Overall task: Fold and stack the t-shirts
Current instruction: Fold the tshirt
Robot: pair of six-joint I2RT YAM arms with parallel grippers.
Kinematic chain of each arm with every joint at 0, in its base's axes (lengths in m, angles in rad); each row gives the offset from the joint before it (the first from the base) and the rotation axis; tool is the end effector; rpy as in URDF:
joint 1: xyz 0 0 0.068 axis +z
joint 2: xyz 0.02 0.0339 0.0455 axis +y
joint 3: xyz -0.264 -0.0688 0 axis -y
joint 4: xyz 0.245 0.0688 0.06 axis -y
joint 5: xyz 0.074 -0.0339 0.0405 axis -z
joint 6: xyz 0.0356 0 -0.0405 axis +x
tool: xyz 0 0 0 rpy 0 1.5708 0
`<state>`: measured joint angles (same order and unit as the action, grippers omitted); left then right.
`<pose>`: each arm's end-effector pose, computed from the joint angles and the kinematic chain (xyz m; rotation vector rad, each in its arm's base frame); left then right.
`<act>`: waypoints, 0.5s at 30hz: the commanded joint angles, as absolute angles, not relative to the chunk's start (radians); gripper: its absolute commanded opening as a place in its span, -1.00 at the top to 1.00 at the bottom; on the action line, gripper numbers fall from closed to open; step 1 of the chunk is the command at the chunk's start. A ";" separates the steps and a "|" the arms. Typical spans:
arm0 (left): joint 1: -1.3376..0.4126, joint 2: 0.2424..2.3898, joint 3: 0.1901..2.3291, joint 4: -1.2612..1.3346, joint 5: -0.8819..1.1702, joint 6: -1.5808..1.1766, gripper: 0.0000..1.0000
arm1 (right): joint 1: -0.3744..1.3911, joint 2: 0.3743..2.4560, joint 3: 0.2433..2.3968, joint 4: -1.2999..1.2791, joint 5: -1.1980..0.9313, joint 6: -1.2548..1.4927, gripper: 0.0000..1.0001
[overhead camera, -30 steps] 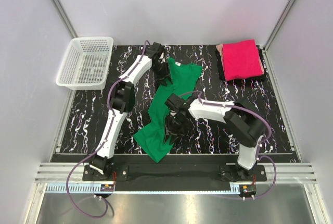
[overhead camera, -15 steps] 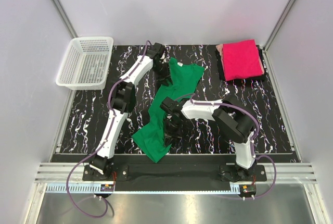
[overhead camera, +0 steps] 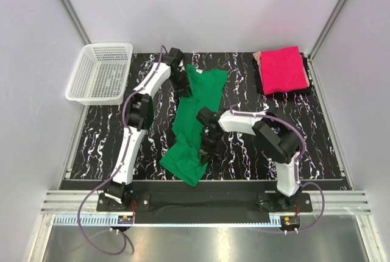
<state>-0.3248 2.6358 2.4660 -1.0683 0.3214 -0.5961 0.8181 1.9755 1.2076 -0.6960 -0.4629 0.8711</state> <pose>0.5061 -0.1823 0.1573 -0.3159 2.9020 -0.6415 0.2298 0.2686 0.1239 -0.0391 -2.8132 -0.5528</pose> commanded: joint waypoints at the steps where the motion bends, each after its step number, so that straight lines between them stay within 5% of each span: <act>1: -0.298 2.608 2.450 -1.098 0.226 -0.580 0.40 | 0.738 1.945 1.212 -0.764 -0.336 0.804 1.00; 15: -0.230 2.595 2.444 -1.104 0.222 -0.588 0.42 | 0.577 1.950 1.256 -0.917 -0.276 0.640 1.00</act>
<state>-0.2543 2.6286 2.4592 -1.0801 0.2958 -0.6025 0.5858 1.9732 1.2602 -0.8696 -0.3405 0.6998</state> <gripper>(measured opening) 0.296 0.019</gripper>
